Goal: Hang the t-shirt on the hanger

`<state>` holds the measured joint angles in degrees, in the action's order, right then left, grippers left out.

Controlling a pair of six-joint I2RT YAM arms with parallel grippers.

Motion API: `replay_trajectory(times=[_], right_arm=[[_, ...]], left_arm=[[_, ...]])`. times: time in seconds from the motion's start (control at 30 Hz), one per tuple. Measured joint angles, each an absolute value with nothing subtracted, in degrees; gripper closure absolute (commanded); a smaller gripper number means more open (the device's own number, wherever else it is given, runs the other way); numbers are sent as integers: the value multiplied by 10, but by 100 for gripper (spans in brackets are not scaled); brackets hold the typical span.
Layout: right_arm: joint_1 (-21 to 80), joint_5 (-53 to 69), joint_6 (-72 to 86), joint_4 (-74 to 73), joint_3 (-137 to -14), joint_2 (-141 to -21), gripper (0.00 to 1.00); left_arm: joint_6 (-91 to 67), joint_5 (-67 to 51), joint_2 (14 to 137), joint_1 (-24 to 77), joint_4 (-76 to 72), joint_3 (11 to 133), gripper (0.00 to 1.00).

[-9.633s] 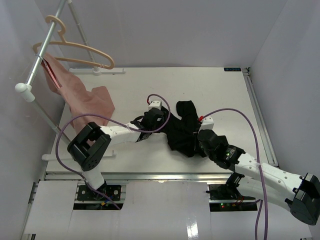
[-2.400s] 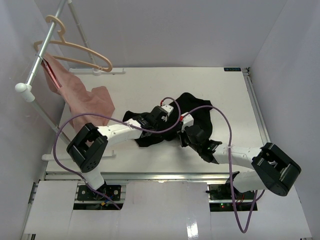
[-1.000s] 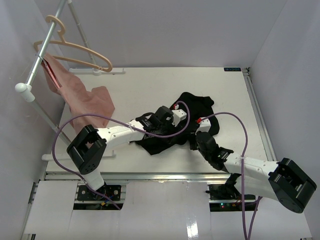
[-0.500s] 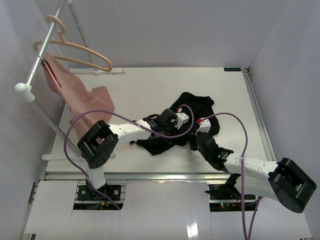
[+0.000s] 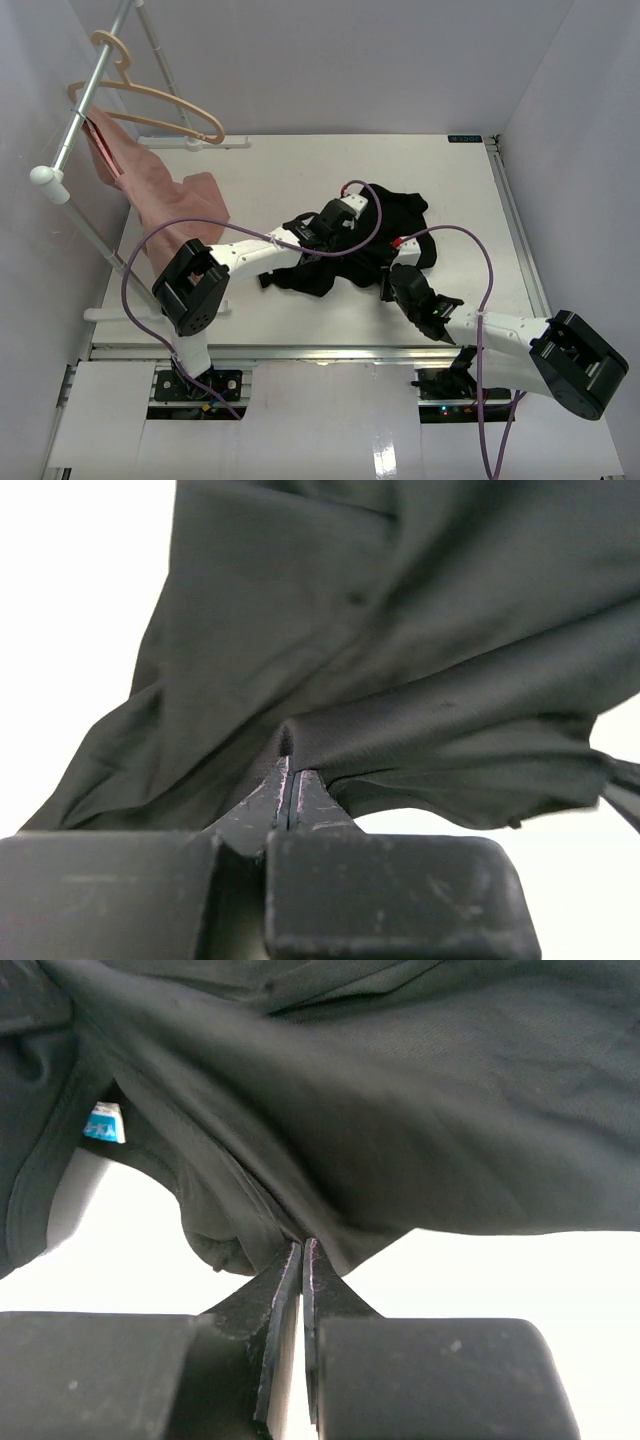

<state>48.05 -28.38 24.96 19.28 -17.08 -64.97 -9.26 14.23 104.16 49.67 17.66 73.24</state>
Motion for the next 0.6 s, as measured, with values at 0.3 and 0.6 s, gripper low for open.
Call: replay_trajectory(times=[0.3,0.6], right_arm=[[481,-284,248,220,-171,-650,75],[481,-258,172,219,-171,-638,49]], left_arm=[[-119,180,1071,453,203,777,100],[-112,188,1104,438,204,784,100]])
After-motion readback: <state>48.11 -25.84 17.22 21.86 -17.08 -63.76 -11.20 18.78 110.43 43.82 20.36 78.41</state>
